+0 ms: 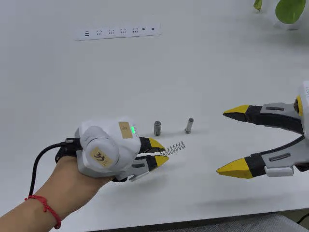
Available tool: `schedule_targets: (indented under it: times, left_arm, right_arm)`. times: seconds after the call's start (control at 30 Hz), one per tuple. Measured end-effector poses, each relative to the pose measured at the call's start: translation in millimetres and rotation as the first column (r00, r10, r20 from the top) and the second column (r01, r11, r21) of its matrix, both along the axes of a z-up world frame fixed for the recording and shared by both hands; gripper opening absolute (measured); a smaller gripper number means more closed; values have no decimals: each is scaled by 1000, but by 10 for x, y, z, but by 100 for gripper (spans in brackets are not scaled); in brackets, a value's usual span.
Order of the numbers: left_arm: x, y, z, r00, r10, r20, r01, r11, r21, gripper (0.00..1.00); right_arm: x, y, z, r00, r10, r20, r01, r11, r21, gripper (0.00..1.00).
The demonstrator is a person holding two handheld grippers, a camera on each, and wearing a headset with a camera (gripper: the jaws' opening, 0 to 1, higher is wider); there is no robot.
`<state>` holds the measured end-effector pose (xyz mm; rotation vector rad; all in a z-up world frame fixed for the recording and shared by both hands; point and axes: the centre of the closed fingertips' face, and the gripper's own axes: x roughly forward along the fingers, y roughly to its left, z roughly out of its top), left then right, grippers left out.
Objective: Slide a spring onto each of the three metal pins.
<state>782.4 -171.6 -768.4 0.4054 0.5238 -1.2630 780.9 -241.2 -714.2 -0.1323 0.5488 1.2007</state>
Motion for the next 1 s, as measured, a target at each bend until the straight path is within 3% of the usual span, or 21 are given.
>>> schedule_targets:
  times: [0.1, 0.23, 0.3, 0.37, 0.5, 0.63, 0.73, 0.9, 1.0]
  left_arm:
    - [40, -22, 206, 999, 45, 0, -45, 996, -75, 11]
    - [63, -27, 443, 997, 80, 6, -79, 986, -145, 11]
    - [65, -37, 543, 996, 93, 3, -91, 980, -178, 11]
    - [62, -42, 654, 995, 102, 7, -98, 973, -208, 11]
    - [63, -56, 858, 992, 124, 9, -117, 955, -272, 11]
    - [65, -69, 971, 990, 140, 0, -133, 938, -321, 11]
    - [63, -84, 1036, 989, 149, -5, -141, 926, -349, 11]
    - [63, -95, 1100, 987, 160, -15, -154, 912, -381, 11]
    - [57, -100, 1104, 987, 160, -13, -153, 911, -382, 11]
  right_arm:
    - [62, 98, 154, 1000, -30, 8, 30, 998, 51, 67]
    - [138, 252, 434, 995, -95, -29, 99, 977, 190, 56]
    - [170, 287, 503, 993, -115, -34, 119, 968, 220, 50]
    - [205, 325, 554, 987, -144, -74, 158, 954, 253, 44]
    - [235, 418, 673, 973, -164, -162, 212, 913, 349, 38]
    - [218, 501, 700, 972, -150, -181, 209, 906, 368, 31]
    - [228, 560, 731, 965, -149, -215, 225, 891, 393, 29]
    - [244, 596, 759, 963, -146, -226, 230, 882, 411, 20]
    - [251, 607, 770, 963, -145, -228, 232, 879, 417, 16]
